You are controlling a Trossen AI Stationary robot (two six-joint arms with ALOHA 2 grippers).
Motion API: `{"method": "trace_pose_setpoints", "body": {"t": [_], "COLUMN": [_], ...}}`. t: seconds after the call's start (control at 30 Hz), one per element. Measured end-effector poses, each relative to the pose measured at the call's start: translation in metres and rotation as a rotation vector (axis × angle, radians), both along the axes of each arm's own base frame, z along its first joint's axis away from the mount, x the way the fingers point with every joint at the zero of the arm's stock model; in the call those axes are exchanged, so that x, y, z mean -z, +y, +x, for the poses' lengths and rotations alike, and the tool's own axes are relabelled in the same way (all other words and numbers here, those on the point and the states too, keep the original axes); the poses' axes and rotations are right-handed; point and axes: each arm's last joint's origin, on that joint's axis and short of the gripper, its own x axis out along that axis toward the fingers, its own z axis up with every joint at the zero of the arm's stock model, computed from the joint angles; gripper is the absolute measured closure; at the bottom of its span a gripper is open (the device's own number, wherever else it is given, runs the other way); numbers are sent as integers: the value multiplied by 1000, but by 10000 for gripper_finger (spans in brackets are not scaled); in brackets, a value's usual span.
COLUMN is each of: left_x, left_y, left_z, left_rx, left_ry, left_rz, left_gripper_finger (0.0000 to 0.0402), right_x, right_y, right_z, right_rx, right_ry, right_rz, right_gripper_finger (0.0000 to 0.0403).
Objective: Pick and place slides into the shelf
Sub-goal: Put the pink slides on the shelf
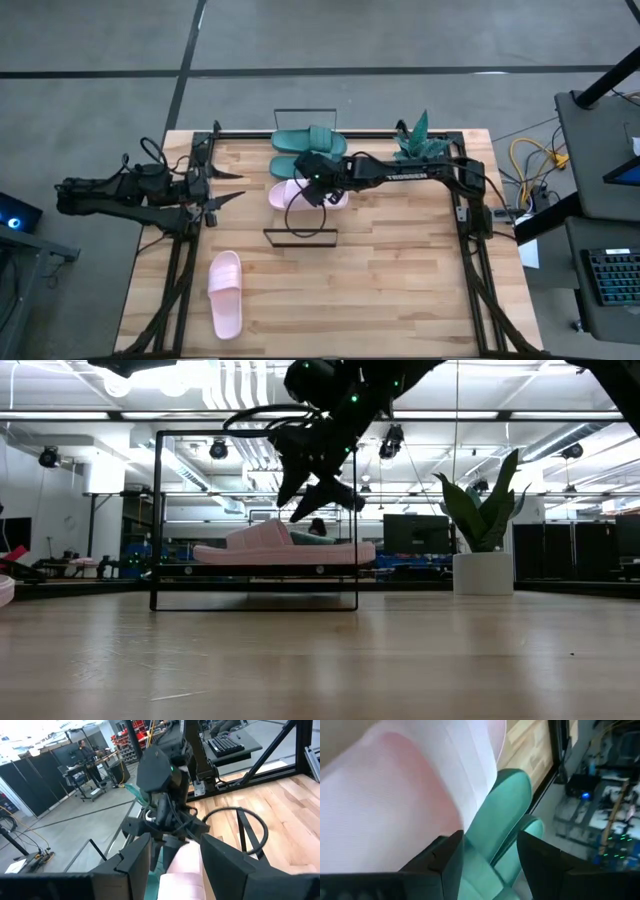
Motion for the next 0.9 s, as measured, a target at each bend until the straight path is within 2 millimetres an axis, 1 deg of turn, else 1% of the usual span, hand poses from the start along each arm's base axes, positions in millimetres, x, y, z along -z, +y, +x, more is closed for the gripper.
{"method": "trace_pose_setpoints", "body": {"t": [0.2,0.33,0.53,0.6,0.73,0.83,0.9], "left_x": [1,3,9,14,27,32,39], "left_y": [0,-1,-2,-3,-7,-9,-10], "left_z": [3,6,11,15,23,27,30], "left_rx": [-6,-17,-56,-54,-22,-57,-99], "left_ry": [5,4,24,67,226,318,379], "left_rz": [-30,-88,-315,-377,-507,-631,-676], "left_gripper_finger": [243,243,243,243,243,243,244], "right_x": [-12,-33,-68,-78,-92,-101,-106], "right_y": [3,4,5,6,6,8,10], "right_z": [-11,-20,-41,-50,-69,-84,-94], "right_rx": [77,162,312,333,351,349,351], "right_ry": [75,66,-15,-49,-91,-116,-134], "right_rz": [78,145,254,272,285,289,301], "right_gripper_finger": [229,231,240,243,247,248,248]}}
